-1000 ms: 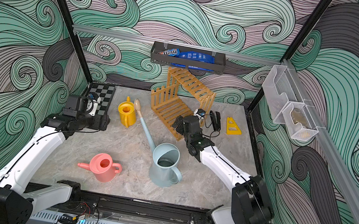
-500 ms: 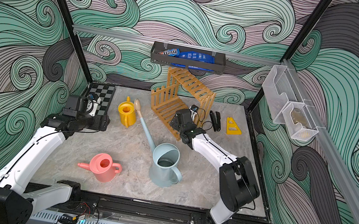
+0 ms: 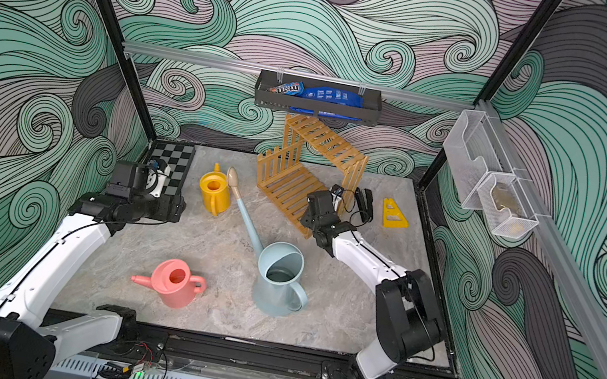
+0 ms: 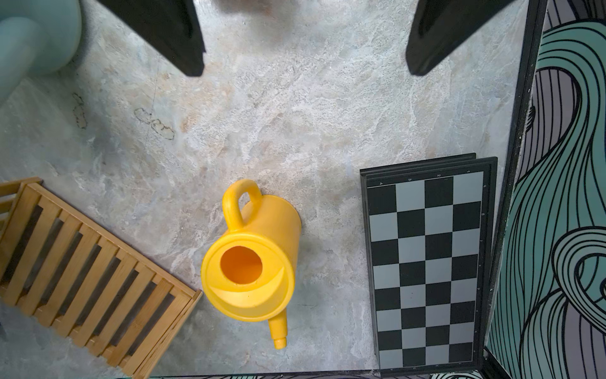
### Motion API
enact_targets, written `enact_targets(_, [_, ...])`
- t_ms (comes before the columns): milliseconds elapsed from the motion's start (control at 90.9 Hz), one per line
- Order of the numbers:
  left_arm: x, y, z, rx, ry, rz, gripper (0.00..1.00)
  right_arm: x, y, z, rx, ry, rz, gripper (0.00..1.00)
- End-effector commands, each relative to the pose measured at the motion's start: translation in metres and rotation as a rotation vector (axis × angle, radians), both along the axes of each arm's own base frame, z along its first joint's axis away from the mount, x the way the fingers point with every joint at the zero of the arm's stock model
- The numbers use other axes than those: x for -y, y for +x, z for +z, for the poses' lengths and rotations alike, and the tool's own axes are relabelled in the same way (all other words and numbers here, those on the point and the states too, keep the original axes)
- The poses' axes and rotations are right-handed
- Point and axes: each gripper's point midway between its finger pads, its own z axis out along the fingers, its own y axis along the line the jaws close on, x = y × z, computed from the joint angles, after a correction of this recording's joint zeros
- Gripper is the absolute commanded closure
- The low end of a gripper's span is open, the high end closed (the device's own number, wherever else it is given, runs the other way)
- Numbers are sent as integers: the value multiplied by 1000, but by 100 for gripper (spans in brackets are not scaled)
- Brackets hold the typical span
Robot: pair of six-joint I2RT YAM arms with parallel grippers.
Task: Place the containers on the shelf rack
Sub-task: Adjust the shelf at the center of the board.
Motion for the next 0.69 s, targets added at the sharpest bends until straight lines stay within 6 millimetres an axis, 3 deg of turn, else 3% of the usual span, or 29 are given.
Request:
enact_targets(0, [0,0,14,38,-8,2,1,6,-4,10,27,-33,21,44])
enact_targets(198, [1,-1,15,35,-7,-1,1,9,-6,18,52,-100,91,60])
enact_targets(363, [2,-1,15,30,-12,-2,1,25,-10,13,40,-98,90,63])
enact_targets(484, [1,1,12,37,-7,0,1,33,-12,14,56,-96,94,71])
enact_targets(605, [1,-1,14,22,-10,1,1,28,-15,16,67,-78,179,84])
enact_targets(682, [1,1,15,32,-6,3,1,24,-17,20,82,-86,224,87])
